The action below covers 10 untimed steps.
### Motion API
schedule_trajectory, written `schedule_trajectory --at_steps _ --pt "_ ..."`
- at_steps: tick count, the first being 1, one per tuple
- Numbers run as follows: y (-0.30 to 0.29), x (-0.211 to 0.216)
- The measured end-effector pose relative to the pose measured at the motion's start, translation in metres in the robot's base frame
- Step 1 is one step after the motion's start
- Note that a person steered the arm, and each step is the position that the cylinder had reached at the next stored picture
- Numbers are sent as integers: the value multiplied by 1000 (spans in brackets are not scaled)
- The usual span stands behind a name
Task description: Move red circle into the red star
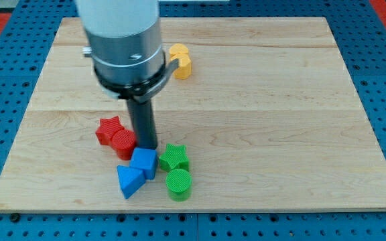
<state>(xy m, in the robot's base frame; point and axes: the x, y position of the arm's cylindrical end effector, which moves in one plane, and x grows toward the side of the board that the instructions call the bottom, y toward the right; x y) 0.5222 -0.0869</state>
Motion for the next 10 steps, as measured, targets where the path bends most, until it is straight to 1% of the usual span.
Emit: schedule_trajectory --at_steps 1,2,3,4,5,6,7,8,9,10 --pt "-50 0" --pt "-67 0" --pt "-56 18" --pt "-101 61" --pt "-145 85" --pt "-148 51" --pt "-104 19" --pt "-65 13" --pt "-64 16" --pt "-60 9"
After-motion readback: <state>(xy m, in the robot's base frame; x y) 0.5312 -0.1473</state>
